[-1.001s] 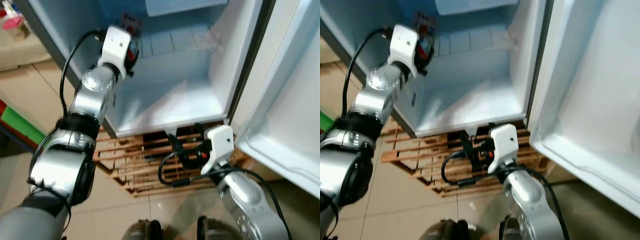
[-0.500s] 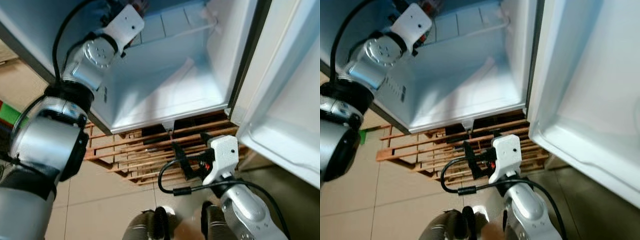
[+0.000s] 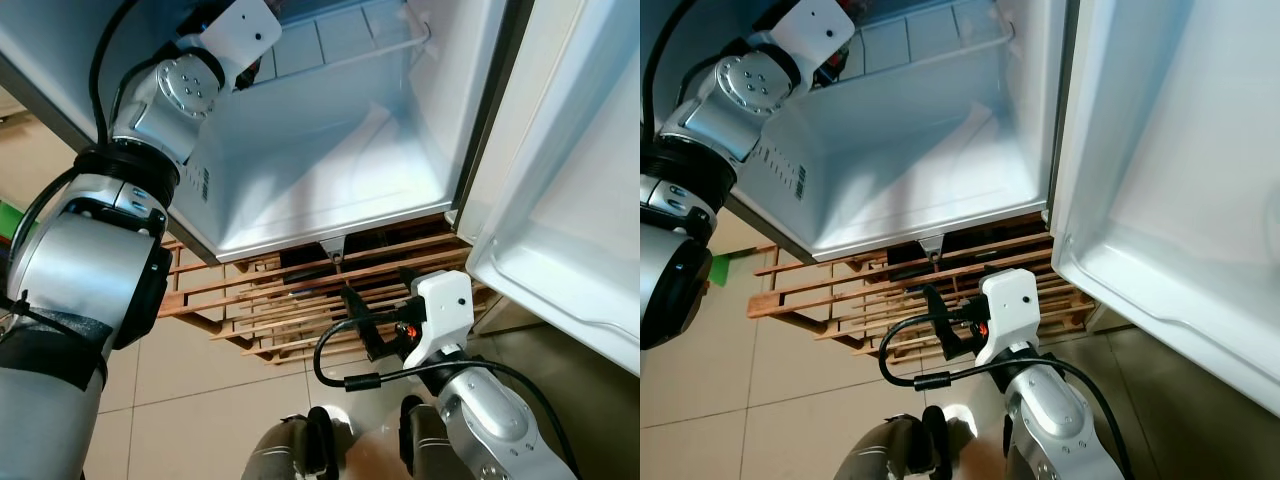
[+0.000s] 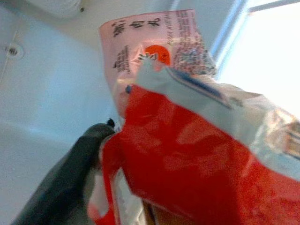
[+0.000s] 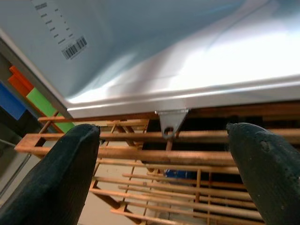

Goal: Restocking fridge

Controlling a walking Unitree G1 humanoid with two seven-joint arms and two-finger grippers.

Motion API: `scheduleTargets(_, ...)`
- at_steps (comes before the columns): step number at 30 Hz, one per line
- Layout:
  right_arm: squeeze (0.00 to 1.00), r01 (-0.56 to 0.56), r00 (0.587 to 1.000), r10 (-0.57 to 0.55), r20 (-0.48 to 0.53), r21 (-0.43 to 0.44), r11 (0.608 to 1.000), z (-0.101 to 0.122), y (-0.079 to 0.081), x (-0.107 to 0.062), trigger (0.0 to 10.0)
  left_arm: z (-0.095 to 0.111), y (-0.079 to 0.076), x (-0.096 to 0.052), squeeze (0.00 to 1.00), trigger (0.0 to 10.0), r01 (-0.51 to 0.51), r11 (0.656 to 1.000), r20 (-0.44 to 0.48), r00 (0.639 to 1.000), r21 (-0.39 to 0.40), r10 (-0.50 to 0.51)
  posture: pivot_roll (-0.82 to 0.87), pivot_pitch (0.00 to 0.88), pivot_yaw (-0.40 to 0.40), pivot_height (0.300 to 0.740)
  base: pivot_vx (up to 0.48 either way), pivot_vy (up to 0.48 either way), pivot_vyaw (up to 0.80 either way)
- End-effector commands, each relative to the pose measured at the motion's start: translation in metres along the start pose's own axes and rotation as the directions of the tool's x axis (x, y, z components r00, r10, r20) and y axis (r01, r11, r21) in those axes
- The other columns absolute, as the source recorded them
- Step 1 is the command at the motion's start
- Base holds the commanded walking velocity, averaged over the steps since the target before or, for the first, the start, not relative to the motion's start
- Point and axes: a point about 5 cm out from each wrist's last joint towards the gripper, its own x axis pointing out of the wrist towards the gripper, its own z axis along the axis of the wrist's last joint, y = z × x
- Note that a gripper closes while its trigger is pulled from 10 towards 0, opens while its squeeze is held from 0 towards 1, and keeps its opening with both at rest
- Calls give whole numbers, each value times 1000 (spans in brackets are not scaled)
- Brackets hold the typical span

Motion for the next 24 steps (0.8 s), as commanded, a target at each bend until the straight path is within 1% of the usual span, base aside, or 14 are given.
scheduleTargets(1, 0, -23, 1000, 23, -15, 11, 1000, -2, 2, 2, 10000, -8, 17, -3, 1000, 10000, -58, 998, -38, 998, -33, 57, -186, 276, 196, 740, 0, 0, 0)
scheduleTargets(7, 0, -39, 999, 39, -8, -13, 999, 0, -1, 7, 10000, 0, 25, -2, 1000, 10000, -79, 991, 0, 997, -104, 79, -193, 250, 182, 740, 0, 0, 0)
scheduleTargets(10, 0, -38, 999, 38, -8, -19, 999, 1, -2, 8, 10000, 5, 28, -2, 1000, 10000, -79, 989, 22, 996, -122, 82, -193, 242, 183, 740, 0, 0, 0)
scheduleTargets(12, 0, -38, 999, 38, -7, -21, 999, 0, -2, 9, 10000, 10, 30, -2, 1000, 10000, -78, 990, 41, 996, -119, 84, -192, 233, 183, 740, 0, 0, 0)
scheduleTargets(14, 0, -39, 999, 39, -7, -22, 999, 0, -3, 10, 10000, 15, 32, -1, 1000, 10000, -65, 988, 60, 995, -138, 74, -192, 223, 187, 740, 0, 0, 0)
scheduleTargets(16, 0, -40, 999, 40, -3, -25, 999, 0, -3, 13, 10000, 21, 33, -1, 1000, 10000, -46, 983, 86, 994, -178, 62, -191, 201, 191, 740, 0, 0, 0)
scheduleTargets(17, 0, -38, 999, 38, 0, -26, 999, 0, -4, 15, 10000, 23, 32, -1, 1000, 10000, -29, 977, 100, 994, -211, 51, -191, 194, 193, 740, 0, 0, 0)
scheduleTargets(18, 0, -33, 999, 33, 9, -29, 999, 0, -5, 17, 10000, 31, 30, 0, 1000, 10000, 19, 955, 137, 990, -295, 22, -191, 170, 196, 740, 0, 0, 0)
scheduleTargets(19, 0, -33, 999, 33, 9, -29, 999, 0, -5, 17, 10000, 31, 30, 0, 1000, 10000, 19, 955, 137, 990, -295, 22, -191, 170, 196, 740, 0, 0, 0)
scheduleTargets(20, 0, -31, 999, 31, 13, -30, 999, 1, -5, 17, 10000, 34, 29, 1, 1000, 10000, 38, 946, 151, 989, -322, 11, -191, 170, 196, 740, 0, 0, 0)
scheduleTargets(23, 0, -28, 999, 29, 20, -33, 999, 0, -8, 23, 10000, 42, 20, 2, 1000, 10000, 109, 921, 197, 980, -375, -36, -190, 119, 197, 740, 0, 0, 0)
scheduleTargets(24, 0, -28, 999, 29, 22, -34, 999, 0, -8, 24, 10000, 43, 19, 2, 1000, 10000, 114, 922, 204, 978, -370, -40, -190, 109, 198, 740, 0, 0, 0)
